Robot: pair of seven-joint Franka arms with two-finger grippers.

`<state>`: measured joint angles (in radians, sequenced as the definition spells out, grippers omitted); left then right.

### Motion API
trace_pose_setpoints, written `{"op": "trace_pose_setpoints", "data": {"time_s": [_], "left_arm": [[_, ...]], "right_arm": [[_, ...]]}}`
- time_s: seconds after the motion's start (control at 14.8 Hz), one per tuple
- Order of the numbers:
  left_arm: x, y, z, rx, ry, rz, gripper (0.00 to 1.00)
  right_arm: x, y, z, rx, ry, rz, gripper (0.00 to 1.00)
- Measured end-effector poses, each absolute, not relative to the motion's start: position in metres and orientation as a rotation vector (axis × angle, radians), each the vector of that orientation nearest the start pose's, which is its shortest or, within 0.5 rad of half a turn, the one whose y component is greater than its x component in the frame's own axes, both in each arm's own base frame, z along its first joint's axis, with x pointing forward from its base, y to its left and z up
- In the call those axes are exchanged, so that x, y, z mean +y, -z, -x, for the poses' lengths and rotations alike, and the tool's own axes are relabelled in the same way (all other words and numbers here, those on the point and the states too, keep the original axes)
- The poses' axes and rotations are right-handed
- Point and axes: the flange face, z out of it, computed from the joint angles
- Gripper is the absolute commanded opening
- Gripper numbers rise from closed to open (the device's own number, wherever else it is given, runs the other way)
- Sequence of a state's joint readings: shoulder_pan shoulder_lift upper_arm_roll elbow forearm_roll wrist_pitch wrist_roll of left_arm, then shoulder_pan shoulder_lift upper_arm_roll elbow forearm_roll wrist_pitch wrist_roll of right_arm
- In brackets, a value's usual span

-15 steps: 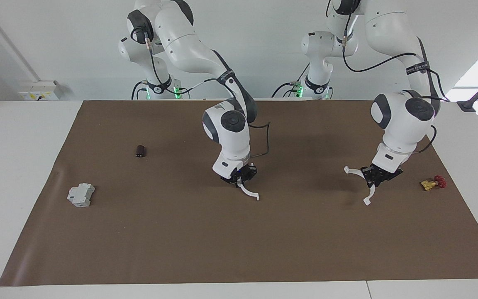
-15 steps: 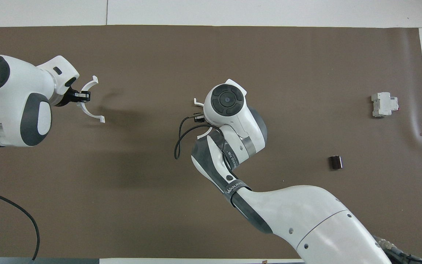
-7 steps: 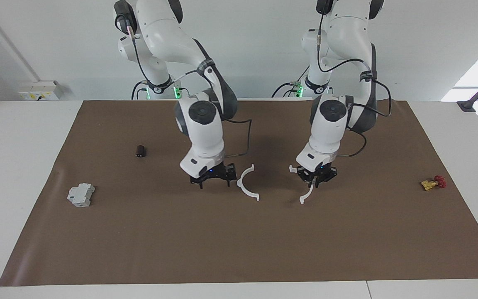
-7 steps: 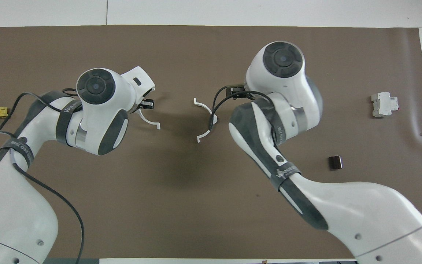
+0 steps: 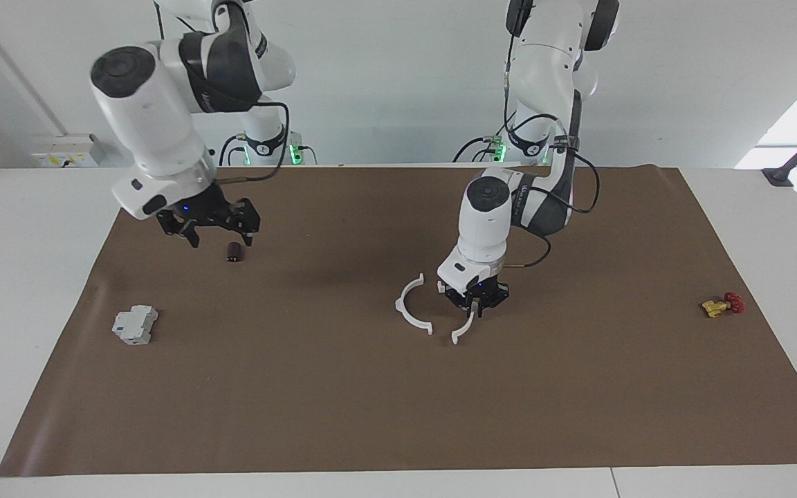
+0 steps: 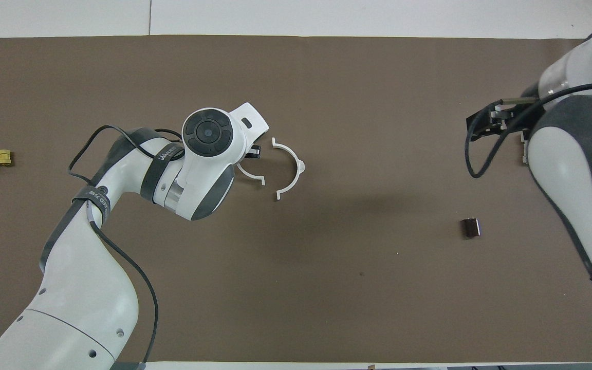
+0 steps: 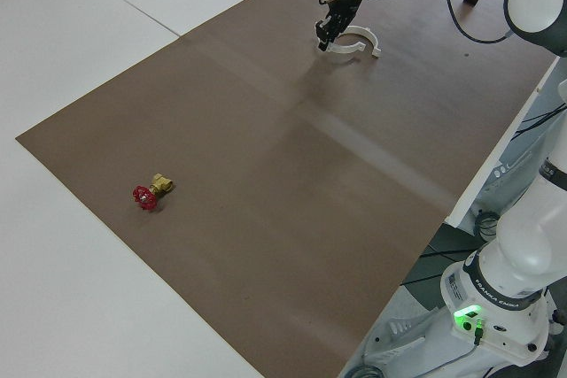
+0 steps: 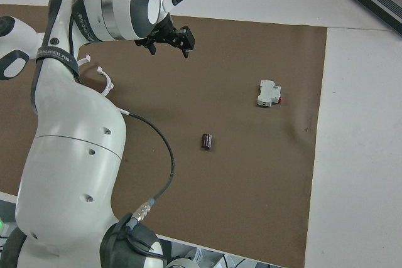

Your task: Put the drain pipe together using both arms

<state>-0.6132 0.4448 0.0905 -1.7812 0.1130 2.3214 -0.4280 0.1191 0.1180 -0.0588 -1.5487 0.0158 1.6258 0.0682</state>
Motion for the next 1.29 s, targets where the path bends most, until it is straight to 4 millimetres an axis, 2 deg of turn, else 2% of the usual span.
{"op": "trace_pose_setpoints", "data": {"time_s": [0.14, 0.27, 0.54, 1.29], "left_arm": [[-0.338, -0.315, -0.571, 0.297, 0.223, 3.04, 0.0], [-0.344, -0.313, -0.567, 0.321, 0.224, 3.034, 0.0], [-0.356, -0.307, -0.558, 0.357, 0.212, 3.027, 0.0], [-0.366, -0.301, -0.547, 0.354, 0.196, 3.025, 0.0]], "right_arm": [[0.02, -0.601, -0.567, 0.037, -0.094, 3.13, 1.0], [0.02, -0.621, -0.549, 0.031, -0.092, 3.127, 1.0], [0.026, -0.613, -0.541, 0.012, -0.124, 3.127, 1.0], [0.021, -0.605, -0.543, 0.021, -0.114, 3.146, 1.0]]}}
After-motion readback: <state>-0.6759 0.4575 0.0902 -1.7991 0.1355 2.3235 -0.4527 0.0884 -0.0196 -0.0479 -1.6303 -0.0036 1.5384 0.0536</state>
